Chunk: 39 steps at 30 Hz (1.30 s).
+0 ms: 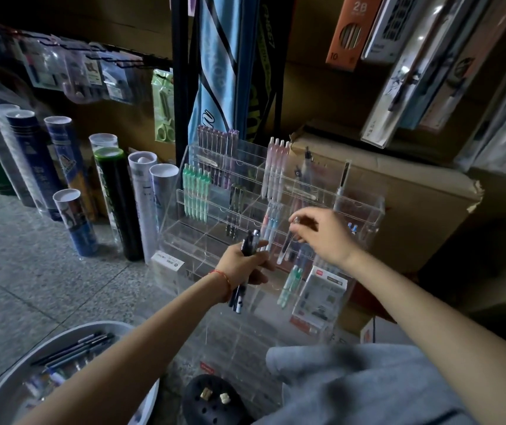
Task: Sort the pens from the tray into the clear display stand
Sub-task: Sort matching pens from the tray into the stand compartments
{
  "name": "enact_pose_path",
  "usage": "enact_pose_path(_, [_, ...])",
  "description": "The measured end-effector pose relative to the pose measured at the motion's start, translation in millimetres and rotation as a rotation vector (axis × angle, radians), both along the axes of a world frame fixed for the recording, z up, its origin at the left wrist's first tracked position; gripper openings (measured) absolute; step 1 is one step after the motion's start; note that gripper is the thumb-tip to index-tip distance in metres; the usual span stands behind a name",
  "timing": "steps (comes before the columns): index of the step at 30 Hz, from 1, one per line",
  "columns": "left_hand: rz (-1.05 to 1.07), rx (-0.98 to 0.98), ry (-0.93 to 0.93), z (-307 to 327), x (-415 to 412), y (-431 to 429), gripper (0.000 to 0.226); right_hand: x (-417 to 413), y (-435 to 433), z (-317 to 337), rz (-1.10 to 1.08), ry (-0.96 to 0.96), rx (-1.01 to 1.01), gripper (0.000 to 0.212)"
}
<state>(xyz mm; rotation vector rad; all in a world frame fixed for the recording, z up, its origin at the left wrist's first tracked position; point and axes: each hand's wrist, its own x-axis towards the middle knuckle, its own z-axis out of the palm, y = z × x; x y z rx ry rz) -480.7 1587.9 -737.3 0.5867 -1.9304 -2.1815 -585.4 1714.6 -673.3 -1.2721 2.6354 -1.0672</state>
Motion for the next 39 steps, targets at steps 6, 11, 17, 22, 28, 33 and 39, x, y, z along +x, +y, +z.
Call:
enact_pose_path(6, [-0.092, -0.111, -0.135, -24.0, -10.3, 1.1, 0.010, 0.3, -9.2, -35.2, -0.062, -0.028, 0.278, 0.018])
enact_pose_path(11, [-0.146, -0.154, -0.233, -35.0, -14.9, -7.0, 0.007, -7.8, -10.2, -50.6, -0.121, -0.083, 0.349, 0.016])
enact_pose_path(17, [-0.133, -0.095, -0.227, -37.8, -20.2, -12.0, 0.008, -9.0, -11.4, -56.6, -0.143, -0.100, 0.384, 0.017])
enact_pose_path(22, [-0.137, -0.094, -0.208, -41.6, -19.3, -12.4, 0.011, -9.1, -13.9, -55.9, -0.184, -0.065, 0.411, 0.016])
enact_pose_path(28, [-0.144, -0.115, -0.187, -45.9, -14.7, -10.2, 0.011, -8.7, -13.8, -53.7, -0.154, -0.037, 0.472, 0.017])
enact_pose_path(33, [-0.153, -0.151, -0.191, -45.7, -14.0, -6.7, 0.012, -11.4, -13.4, -49.2, -0.135, -0.055, 0.478, 0.015])
enact_pose_path(39, [-0.156, -0.182, -0.199, -48.2, -12.6, -5.0, 0.011, -5.7, -12.5, -59.7, -0.094, -0.031, 0.556, 0.019])
